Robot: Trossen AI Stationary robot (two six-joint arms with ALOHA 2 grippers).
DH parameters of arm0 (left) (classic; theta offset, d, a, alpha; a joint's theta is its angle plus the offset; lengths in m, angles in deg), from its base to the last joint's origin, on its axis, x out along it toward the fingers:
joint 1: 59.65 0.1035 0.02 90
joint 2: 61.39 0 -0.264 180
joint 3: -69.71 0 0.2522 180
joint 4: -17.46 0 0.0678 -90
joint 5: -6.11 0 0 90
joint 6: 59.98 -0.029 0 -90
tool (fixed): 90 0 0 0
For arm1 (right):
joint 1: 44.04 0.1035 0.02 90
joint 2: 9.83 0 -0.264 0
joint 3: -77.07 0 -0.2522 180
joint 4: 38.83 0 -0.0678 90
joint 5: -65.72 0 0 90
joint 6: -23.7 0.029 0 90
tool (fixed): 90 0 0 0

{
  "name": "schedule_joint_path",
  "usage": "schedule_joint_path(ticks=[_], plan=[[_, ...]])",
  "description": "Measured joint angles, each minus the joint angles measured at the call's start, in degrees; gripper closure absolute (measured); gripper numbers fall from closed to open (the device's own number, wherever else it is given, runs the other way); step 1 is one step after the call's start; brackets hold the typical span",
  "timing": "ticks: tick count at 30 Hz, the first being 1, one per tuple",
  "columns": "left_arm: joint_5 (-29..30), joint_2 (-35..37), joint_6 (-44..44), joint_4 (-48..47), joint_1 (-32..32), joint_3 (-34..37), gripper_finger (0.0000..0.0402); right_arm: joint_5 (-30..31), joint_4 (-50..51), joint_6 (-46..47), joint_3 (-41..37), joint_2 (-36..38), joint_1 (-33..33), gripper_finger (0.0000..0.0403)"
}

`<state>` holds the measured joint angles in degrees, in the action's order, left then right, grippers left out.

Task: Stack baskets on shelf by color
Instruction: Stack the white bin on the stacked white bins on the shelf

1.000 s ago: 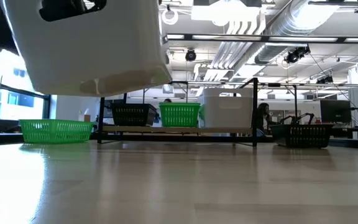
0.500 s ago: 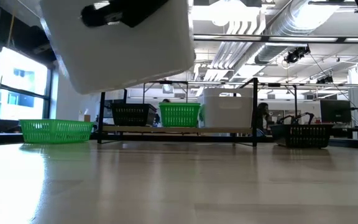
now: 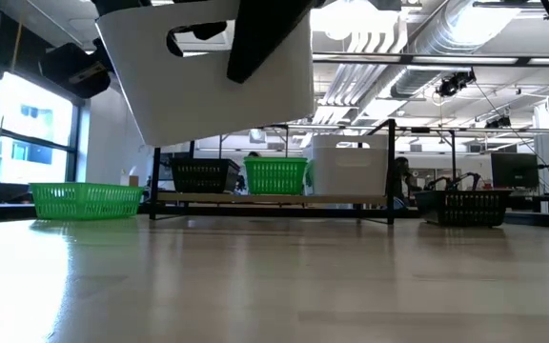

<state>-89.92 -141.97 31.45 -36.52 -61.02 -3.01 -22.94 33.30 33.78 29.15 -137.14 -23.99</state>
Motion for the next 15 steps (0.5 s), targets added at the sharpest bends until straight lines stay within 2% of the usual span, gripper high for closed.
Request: schedule_joint_path(ticks=[6, 15], plan=[[1.6, 0.0, -2.0, -0.1, 0.0, 0.0, 0.0391, 3.1, 1.9, -0.1, 0.0, 0.1, 0.6, 0.0399], [1.9, 0.0, -6.1, 0.3, -0.1, -0.2, 0.0324, 2.6, 2.1, 3.4, 0.0, 0.2, 0.5, 0.0402]])
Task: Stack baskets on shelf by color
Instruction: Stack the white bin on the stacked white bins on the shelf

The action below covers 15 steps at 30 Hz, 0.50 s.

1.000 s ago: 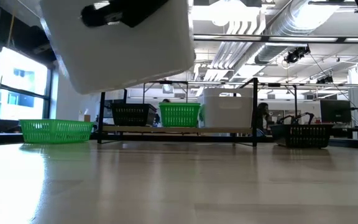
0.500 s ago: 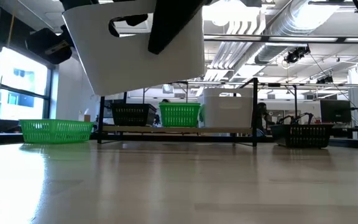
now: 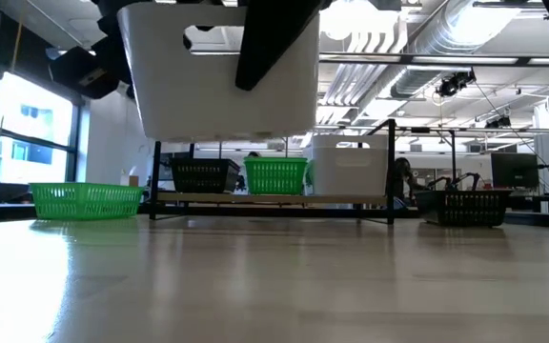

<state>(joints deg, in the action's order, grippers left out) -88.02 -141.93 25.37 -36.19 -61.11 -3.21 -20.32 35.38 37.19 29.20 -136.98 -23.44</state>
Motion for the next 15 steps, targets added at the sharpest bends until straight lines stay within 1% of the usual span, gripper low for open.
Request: schedule_joint_path(ticks=[4, 7, 11, 15], plan=[[-0.5, 0.2, -0.3, 0.3, 0.0, -0.1, 0.0287, -1.8, 0.7, 2.7, 0.0, -0.1, 0.0, 0.0402], [-0.9, 0.2, -4.1, 1.6, 0.0, -0.1, 0.027, -1.3, 1.1, 3.2, 0.0, -0.1, 0.0, 0.0402], [-0.4, 0.2, -8.6, 3.3, 0.2, -0.1, 0.0265, -1.2, 2.4, 3.4, 0.0, 0.1, 0.0, 0.0402], [-0.3, 0.2, -13.7, 3.6, 1.5, -0.1, 0.027, 0.1, 4.2, 3.3, 0.0, 1.5, 0.2, 0.0402]])
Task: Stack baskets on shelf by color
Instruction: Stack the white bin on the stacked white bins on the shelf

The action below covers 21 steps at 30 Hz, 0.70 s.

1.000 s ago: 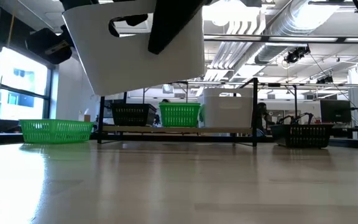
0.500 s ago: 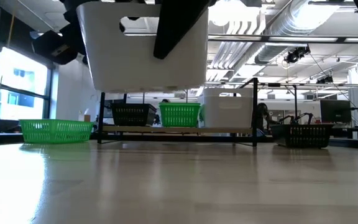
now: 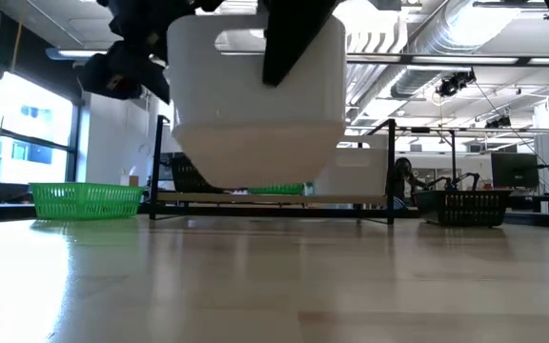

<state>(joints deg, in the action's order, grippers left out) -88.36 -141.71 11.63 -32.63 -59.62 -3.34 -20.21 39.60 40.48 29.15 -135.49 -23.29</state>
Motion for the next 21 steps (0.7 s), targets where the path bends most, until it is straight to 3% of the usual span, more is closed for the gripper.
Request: schedule_joint_path(ticks=[7, 21], plan=[[0.7, 3.2, -8.4, 0.9, 4.5, 0.0, 0.0279, 0.6, 1.2, 1.2, 0.0, 3.5, -0.5, 0.0403], [0.0, 16.7, -23.9, 4.8, 13.3, 0.2, 0.0291, 3.8, 5.5, 5.2, 0.0, 4.6, -4.0, 0.0403]])
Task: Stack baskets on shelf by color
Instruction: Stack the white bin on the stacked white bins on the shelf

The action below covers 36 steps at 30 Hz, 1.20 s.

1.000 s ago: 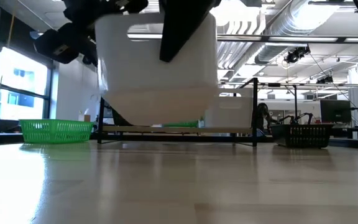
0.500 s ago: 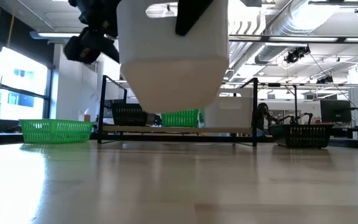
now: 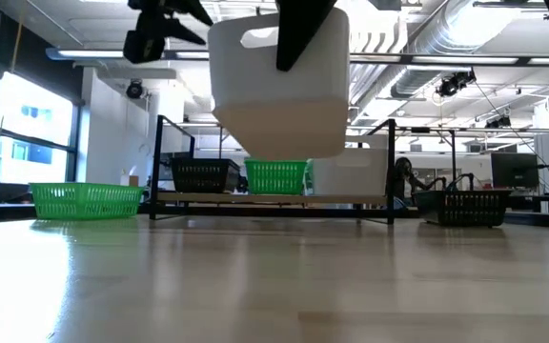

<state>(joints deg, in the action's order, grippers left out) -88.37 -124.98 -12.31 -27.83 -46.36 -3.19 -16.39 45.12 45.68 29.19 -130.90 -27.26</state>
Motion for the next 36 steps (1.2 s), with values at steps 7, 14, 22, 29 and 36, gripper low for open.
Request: schedule_joint_path(ticks=[7, 14, 22, 29, 36], plan=[[0.0, 5.1, -7.4, -0.6, 1.7, 0.0, 0.0291, 2.9, 0.9, -2.1, 0.1, 1.6, -1.4, 0.0403], [0.2, 6.6, -12.9, -0.6, 2.1, 0.0, 0.0291, 7.5, 2.6, -4.6, 0.1, 5.1, -3.3, 0.0403], [0.5, 6.6, -19.2, -0.5, 2.1, 0.0, 0.0291, 15.2, 8.2, -8.6, 0.1, 11.2, -5.5, 0.0403], [4.3, 6.6, -23.9, -0.3, 2.1, 0.0, 0.0291, 16.3, 7.3, -14.5, -6.3, 18.5, -10.1, 0.0403], [10.2, 6.6, -27.1, -0.3, 2.1, 0.0, 0.0291, 10.0, -5.7, -25.7, -25.9, 31.1, -18.9, 0.0403]])
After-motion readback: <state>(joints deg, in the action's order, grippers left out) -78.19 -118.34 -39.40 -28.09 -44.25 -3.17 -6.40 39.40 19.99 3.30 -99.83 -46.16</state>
